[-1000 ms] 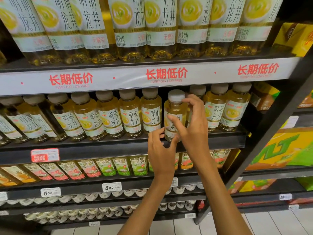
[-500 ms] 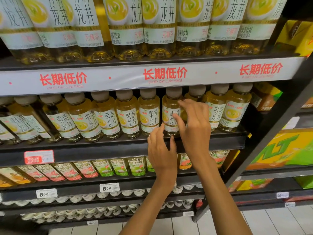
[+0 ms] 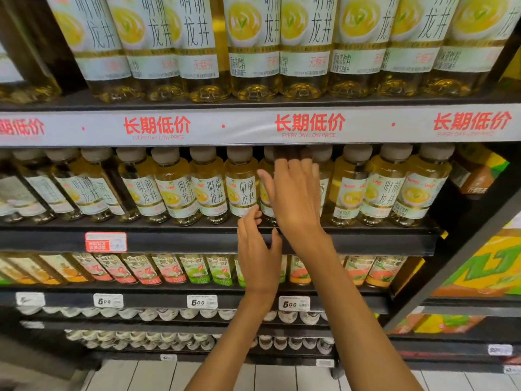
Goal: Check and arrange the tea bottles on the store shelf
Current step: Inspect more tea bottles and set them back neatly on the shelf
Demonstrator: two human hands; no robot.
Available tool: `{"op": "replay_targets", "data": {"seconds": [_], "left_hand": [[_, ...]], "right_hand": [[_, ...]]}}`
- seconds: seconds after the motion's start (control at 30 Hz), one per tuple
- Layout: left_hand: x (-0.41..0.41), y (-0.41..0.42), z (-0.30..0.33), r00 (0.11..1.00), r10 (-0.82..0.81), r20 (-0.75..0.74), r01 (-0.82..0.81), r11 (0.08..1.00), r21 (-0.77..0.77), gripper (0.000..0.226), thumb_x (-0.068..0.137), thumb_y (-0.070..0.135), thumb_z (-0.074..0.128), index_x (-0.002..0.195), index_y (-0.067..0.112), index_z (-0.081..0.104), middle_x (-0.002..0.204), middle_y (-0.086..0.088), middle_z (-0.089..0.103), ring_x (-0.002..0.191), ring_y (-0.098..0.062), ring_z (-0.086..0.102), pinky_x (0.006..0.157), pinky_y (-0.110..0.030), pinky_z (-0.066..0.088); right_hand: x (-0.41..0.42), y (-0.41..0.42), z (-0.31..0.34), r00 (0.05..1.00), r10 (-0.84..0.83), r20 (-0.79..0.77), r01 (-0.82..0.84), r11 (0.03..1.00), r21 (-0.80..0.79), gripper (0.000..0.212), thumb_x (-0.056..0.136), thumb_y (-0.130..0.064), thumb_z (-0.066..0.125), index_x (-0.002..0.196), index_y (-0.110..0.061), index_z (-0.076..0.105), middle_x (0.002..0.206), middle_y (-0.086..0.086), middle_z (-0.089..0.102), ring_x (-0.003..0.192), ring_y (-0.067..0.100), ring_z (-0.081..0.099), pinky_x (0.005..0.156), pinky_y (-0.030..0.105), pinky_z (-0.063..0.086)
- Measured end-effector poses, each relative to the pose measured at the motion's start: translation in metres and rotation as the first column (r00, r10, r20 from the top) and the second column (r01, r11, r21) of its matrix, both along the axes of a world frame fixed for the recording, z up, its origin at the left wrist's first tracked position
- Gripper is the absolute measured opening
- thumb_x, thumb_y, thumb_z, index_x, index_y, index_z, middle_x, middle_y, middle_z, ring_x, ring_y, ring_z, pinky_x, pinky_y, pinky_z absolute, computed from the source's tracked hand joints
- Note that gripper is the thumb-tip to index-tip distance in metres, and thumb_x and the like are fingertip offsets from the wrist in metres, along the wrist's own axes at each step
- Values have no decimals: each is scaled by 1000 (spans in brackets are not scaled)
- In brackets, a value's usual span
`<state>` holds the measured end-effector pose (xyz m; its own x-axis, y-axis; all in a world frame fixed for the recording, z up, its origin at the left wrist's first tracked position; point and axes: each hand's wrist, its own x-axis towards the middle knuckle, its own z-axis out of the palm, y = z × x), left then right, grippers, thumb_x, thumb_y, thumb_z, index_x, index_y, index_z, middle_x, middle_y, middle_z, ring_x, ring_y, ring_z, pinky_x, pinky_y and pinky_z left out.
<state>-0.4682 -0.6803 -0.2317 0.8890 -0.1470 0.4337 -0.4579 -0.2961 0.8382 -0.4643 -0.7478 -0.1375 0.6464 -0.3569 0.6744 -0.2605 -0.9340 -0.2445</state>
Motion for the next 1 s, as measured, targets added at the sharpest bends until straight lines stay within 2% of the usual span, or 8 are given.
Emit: {"op": "replay_targets", "data": {"seconds": [0.17, 0.33, 0.53, 0.63, 0.77, 0.83, 0.9, 1.0], "left_hand": [[-2, 5, 1, 998, -60, -14, 60, 998, 11, 55, 88, 14, 66, 137, 11, 41, 131, -2, 49, 120, -13, 48, 98, -38, 46], [-4, 8, 2, 981, -188, -45, 184, 980, -71, 66, 80, 12, 74, 137, 9, 40, 133, -5, 48, 123, -17, 47, 102, -44, 43], [-12, 13, 4, 986, -167, 16, 168, 981, -93, 64, 78, 30, 73, 133, 15, 44, 132, -2, 49, 126, -16, 43, 104, -43, 41], [-25, 22, 13, 963, -268, -32, 258, 949, -180, 60, 73, 47, 68, 126, 35, 42, 124, 6, 56, 118, -9, 53, 96, -30, 47], [-46, 37, 27, 865, -485, -127, 431, 849, -304, 48, 74, 52, 65, 116, 30, 54, 104, 16, 69, 98, 0, 64, 76, -14, 50], [-54, 43, 35, 778, -590, -215, 498, 788, -361, 56, 70, 68, 63, 108, 26, 62, 97, 14, 72, 90, -2, 67, 73, -14, 51], [-62, 48, 40, 661, -667, -343, 529, 739, -417, 65, 65, 76, 63, 99, 21, 69, 90, 3, 75, 82, -11, 70, 69, -21, 55], [-68, 56, 46, 441, -757, -483, 515, 654, -554, 60, 75, 65, 57, 113, 19, 67, 97, -13, 73, 81, -24, 71, 67, -32, 57]], "right_hand": [[-12, -2, -3, 973, 110, 205, -114, 994, 5, 32, 82, -23, 73, 98, 1, 61, 94, 20, 58, 90, 36, 52, 75, 39, 45], [-31, -2, -11, 857, 370, 358, -487, 809, 330, 37, 90, -5, 62, 125, 0, 50, 121, 14, 44, 110, 7, 42, 91, 5, 32], [-57, -3, -8, 770, 415, 485, -623, 652, 431, 32, 88, -3, 62, 120, -8, 55, 122, 5, 55, 114, 9, 51, 97, 21, 42], [-73, -2, -3, 682, 376, 627, -727, 443, 525, 36, 87, -8, 65, 120, -18, 54, 119, -1, 59, 113, 14, 57, 94, 27, 47], [-82, -10, 9, 646, 263, 717, -762, 158, 628, 38, 82, -17, 70, 117, -20, 57, 113, 6, 65, 105, 17, 64, 86, 26, 52], [-83, -19, 10, 632, 207, 747, -738, -131, 662, 36, 82, -26, 65, 116, -17, 59, 104, 7, 68, 99, 20, 67, 82, 29, 55], [-87, -26, 9, 615, 207, 761, -691, -324, 647, 38, 82, -32, 61, 115, -14, 59, 97, 7, 72, 95, 23, 69, 80, 33, 56], [-92, -29, 4, 615, 228, 755, -656, -384, 650, 29, 85, -27, 54, 109, -12, 61, 85, 6, 71, 87, 24, 70, 78, 37, 57]]}}
